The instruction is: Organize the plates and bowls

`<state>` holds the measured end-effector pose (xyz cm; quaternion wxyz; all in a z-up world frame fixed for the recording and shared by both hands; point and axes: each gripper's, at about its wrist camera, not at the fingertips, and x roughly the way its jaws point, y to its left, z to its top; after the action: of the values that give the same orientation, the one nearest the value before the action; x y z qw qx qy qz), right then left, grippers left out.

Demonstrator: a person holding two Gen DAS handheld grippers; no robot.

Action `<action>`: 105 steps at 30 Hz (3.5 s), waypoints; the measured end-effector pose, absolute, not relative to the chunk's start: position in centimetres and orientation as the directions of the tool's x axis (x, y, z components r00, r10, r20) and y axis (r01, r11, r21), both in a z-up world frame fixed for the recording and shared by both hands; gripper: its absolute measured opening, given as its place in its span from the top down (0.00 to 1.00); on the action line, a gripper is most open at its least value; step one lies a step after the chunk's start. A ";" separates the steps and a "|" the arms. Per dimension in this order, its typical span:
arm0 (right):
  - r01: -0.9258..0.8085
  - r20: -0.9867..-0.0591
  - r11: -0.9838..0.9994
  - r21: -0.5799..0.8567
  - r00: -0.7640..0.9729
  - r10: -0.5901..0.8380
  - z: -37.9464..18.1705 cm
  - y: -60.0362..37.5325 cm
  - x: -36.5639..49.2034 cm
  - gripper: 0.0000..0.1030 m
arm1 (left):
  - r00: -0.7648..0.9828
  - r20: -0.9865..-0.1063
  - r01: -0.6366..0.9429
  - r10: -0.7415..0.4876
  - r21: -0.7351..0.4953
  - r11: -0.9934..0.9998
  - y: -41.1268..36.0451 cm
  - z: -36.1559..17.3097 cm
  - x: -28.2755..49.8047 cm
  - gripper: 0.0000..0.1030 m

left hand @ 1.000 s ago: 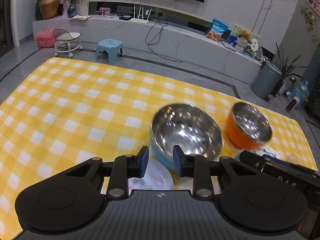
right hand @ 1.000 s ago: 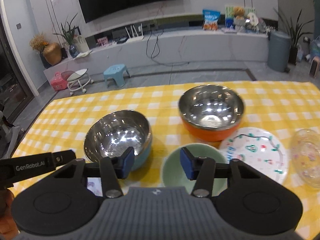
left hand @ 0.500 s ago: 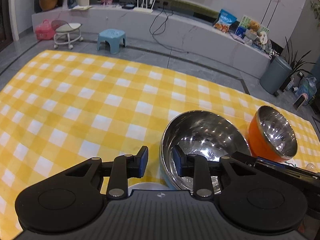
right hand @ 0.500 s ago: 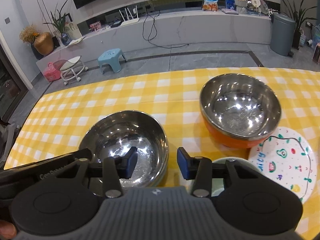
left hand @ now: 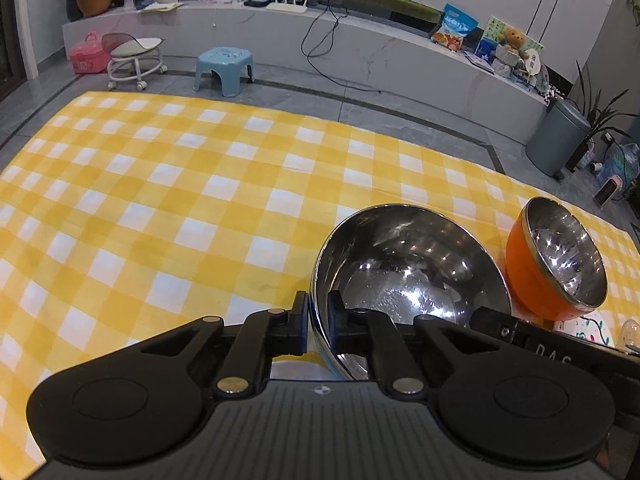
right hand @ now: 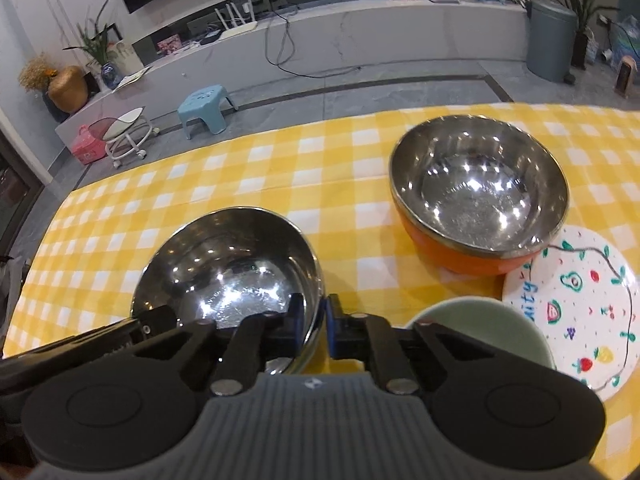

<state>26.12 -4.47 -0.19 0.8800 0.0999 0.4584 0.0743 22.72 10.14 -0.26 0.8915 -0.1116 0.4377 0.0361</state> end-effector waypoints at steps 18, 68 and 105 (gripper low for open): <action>-0.065 -0.725 0.938 0.342 0.616 0.307 5.3 -8.5 15.1 0.92 | 0.667 -0.744 -0.162 -0.048 -0.208 0.964 8.8 5.3 12.3 0.91; -0.031 -0.800 0.916 0.401 0.475 0.366 0.4 -11.3 2.9 0.85 | 0.584 -0.807 -0.279 -0.086 -0.299 0.913 8.9 -0.6 1.6 0.84; -0.007 -0.683 0.981 0.193 0.717 0.139 5.5 -19.6 12.0 0.47 | 0.688 -0.694 0.003 -0.213 -0.291 0.957 0.7 6.2 9.4 0.62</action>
<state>12.04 -19.57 5.55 0.9223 0.0887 0.3742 0.0395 9.38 0.70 6.25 0.9087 -0.1343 0.3907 -0.0594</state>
